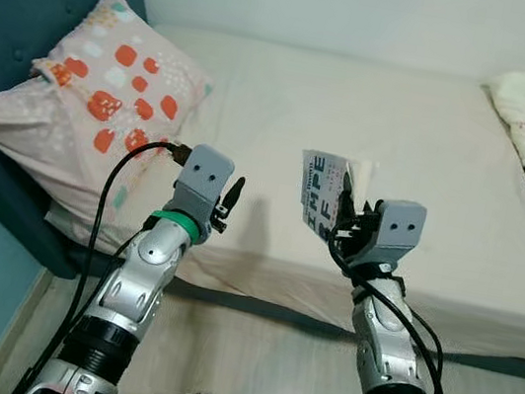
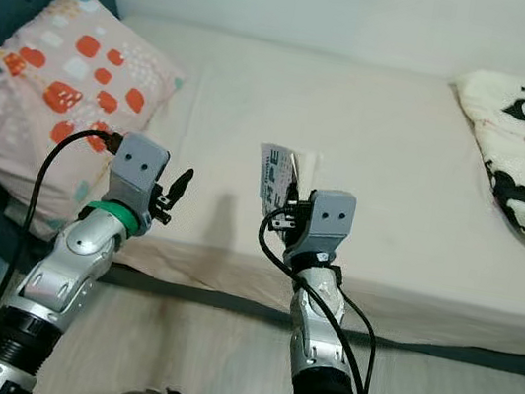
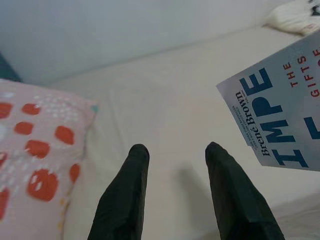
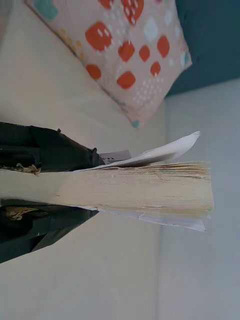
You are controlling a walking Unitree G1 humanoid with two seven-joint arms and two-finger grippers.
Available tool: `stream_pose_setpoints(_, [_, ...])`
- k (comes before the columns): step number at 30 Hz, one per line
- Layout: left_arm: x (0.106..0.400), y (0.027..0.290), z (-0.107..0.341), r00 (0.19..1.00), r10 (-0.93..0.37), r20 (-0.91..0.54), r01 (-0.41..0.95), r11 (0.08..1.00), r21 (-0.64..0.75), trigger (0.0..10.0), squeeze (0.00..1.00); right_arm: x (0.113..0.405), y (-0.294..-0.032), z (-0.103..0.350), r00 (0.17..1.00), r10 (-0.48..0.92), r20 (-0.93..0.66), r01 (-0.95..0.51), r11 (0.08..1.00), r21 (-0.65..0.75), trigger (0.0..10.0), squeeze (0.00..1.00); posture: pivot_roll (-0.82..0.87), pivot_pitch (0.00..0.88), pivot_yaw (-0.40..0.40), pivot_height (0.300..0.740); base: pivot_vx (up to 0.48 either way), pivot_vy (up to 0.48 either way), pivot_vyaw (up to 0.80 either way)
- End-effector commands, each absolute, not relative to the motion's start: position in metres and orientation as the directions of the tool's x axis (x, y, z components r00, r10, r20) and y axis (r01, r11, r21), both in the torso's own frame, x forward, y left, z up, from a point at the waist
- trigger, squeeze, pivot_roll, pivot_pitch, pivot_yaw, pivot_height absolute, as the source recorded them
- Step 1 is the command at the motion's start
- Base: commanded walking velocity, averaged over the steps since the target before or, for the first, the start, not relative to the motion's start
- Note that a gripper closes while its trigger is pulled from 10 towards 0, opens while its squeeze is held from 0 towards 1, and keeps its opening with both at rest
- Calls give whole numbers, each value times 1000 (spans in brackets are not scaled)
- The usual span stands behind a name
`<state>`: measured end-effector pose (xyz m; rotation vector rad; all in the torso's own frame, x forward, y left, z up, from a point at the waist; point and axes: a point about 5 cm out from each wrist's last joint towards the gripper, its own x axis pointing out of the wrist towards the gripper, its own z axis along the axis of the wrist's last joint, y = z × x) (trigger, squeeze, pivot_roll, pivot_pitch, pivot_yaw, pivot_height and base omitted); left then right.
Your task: Clean up the room
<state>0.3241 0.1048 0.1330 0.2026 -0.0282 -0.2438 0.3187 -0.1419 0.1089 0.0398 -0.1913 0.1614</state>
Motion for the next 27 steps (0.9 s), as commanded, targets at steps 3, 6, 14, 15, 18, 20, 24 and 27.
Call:
stream_pose_setpoints(3, [324, 105, 126, 971, -238, -24, 238, 949, 209, 10000, 0, 320, -141, 112, 966, 156, 208, -164, 986, 19, 10000, 0, -32, 13, 66, 740, 0, 0, 740])
stream_pose_setpoints(6, [324, 105, 126, 971, -237, -24, 236, 949, 209, 10000, 0, 320, -142, 112, 966, 153, 208, -160, 987, 16, 10000, 0, -31, 13, 67, 740, 0, 0, 740])
stream_pose_setpoints(14, [325, 106, 126, 972, -234, -24, 234, 949, 211, 10000, 0, 320, -141, 113, 965, 152, 212, -159, 987, 13, 10000, 0, -31, 11, 69, 740, 0, 0, 722])
stream_pose_setpoints(15, [325, 106, 126, 972, -234, -24, 234, 949, 211, 10000, 0, 320, -141, 113, 965, 152, 212, -159, 987, 13, 10000, 0, -31, 11, 69, 740, 0, 0, 700])
stream_pose_setpoints(18, [325, 106, 126, 972, -233, -23, 233, 949, 212, 10000, 0, 320, -141, 113, 965, 153, 213, -159, 987, 14, 10000, 0, -32, 11, 70, 740, 0, 0, 694])
stream_pose_setpoints(20, [325, 106, 126, 972, -233, -23, 232, 949, 213, 10000, 0, 320, -141, 113, 965, 153, 214, -160, 987, 15, 10000, 0, -32, 11, 71, 740, 0, 0, 688])
stream_pose_setpoints(24, [325, 106, 126, 972, -233, -17, 231, 949, 213, 10000, 0, 320, -141, 113, 966, 148, 214, -157, 987, 28, 10000, 0, -32, 11, 71, 740, 0, 0, 0])
stream_pose_setpoints(27, [325, 106, 127, 973, -230, -11, 227, 948, 221, 10000, 0, 320, -140, 114, 963, 145, 227, -159, 986, 41, 10000, 0, -34, 11, 73, 740, 412, 0, 0])
